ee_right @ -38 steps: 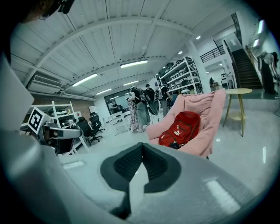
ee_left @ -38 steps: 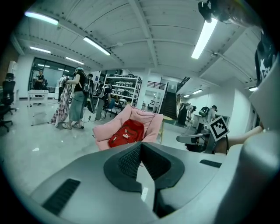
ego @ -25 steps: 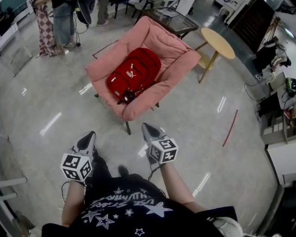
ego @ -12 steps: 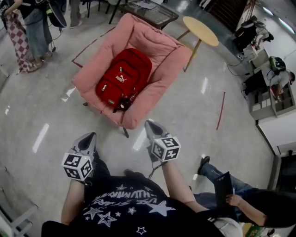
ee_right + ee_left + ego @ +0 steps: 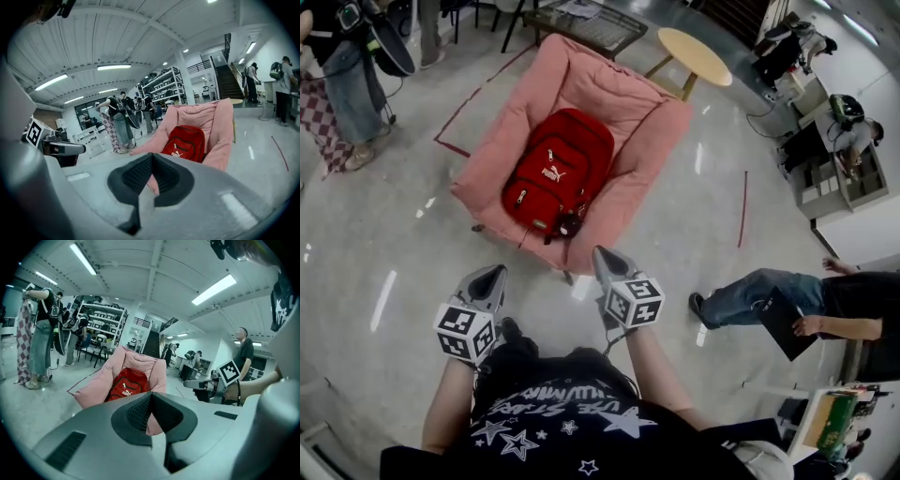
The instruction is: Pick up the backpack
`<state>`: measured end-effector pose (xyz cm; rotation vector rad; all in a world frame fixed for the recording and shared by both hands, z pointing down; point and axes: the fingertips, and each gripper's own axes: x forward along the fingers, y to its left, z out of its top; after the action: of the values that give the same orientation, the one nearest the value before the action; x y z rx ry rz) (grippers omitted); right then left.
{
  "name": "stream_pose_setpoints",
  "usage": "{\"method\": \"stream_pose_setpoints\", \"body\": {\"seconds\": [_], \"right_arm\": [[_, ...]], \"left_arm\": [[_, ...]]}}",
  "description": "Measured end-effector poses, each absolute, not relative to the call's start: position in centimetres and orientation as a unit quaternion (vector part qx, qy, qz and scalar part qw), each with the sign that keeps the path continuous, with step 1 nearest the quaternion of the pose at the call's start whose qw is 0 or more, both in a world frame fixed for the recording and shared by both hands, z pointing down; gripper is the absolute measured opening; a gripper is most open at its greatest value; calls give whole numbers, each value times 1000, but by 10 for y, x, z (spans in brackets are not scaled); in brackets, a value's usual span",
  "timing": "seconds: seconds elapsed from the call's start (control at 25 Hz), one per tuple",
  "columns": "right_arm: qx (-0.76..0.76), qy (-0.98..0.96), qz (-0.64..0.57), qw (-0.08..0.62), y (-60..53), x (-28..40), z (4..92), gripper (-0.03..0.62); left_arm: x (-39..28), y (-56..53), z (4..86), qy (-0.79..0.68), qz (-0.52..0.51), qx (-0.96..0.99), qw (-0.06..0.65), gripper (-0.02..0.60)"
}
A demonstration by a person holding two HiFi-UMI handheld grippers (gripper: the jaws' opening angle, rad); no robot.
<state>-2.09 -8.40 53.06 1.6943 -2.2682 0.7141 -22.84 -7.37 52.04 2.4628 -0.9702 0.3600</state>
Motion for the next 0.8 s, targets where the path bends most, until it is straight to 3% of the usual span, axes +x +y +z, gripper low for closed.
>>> {"method": "stream_pose_setpoints", "body": {"seconds": [0.4, 0.8], "right_arm": [[644, -706, 271, 118, -84, -24, 560, 0], [673, -666, 306, 101, -115, 22, 597, 0]], "left_arm": [[-248, -132, 550, -285, 153, 914, 243, 8], [-204, -200, 570, -267, 164, 915, 253, 8]]}}
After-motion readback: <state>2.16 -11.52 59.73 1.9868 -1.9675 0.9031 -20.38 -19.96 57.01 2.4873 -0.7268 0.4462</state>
